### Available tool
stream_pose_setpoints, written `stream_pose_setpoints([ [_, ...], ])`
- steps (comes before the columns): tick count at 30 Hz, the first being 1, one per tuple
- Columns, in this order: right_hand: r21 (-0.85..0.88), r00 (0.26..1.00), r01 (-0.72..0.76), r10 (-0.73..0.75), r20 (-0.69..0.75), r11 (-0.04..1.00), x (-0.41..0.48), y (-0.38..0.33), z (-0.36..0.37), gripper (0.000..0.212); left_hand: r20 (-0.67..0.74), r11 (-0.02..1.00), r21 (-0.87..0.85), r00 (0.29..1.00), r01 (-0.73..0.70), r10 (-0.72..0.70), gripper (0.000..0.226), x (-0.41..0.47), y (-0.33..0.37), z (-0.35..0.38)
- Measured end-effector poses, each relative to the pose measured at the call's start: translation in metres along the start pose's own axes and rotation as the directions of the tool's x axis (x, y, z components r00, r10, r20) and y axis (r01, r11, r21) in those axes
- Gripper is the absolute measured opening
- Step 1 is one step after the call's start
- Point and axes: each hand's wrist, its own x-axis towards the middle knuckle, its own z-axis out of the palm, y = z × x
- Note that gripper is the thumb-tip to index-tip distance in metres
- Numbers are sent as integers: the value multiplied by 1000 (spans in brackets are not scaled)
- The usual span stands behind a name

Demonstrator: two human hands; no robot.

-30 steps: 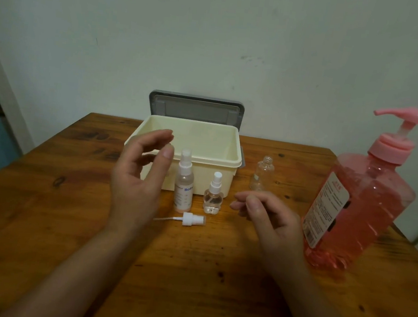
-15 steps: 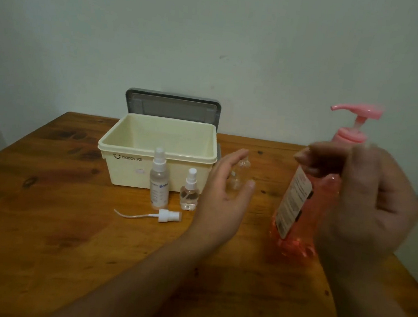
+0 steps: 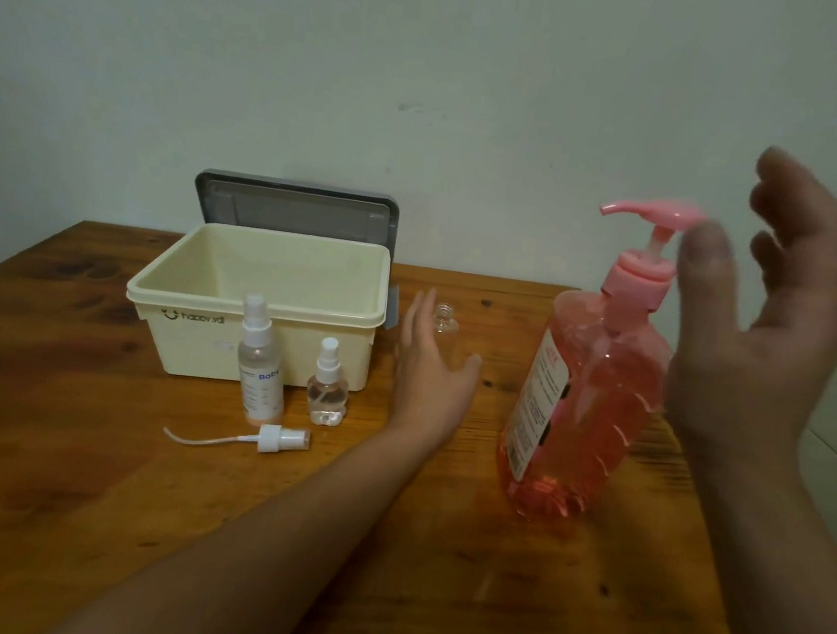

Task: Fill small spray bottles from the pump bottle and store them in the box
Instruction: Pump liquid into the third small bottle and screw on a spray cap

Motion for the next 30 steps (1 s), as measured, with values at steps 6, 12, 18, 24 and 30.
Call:
stream_pose_setpoints([
  [6, -166, 979, 13, 21, 203, 986, 1, 5, 8, 90, -21, 990, 53, 991, 134, -133, 87, 12, -10, 13],
  [12, -189, 972, 21, 24, 235, 982, 10, 5, 14, 75, -60, 979, 49, 979, 197, -194, 79, 19, -10, 14],
  [18, -72, 966, 17, 2, 258, 997, 29, -1, 14, 42, -89, 963, 4, 959, 269, -268, 55, 21, -5, 13],
  [24, 59, 870, -337, 286, 402, 940, 59, -11, 15, 49, -54, 969, -88, 970, 231, -236, 50, 11, 3, 7],
  [30, -51, 724, -374, 326, 608, 926, 82, -12, 16, 54, 33, 963, -259, 997, 81, -75, 49, -7, 29, -12],
])
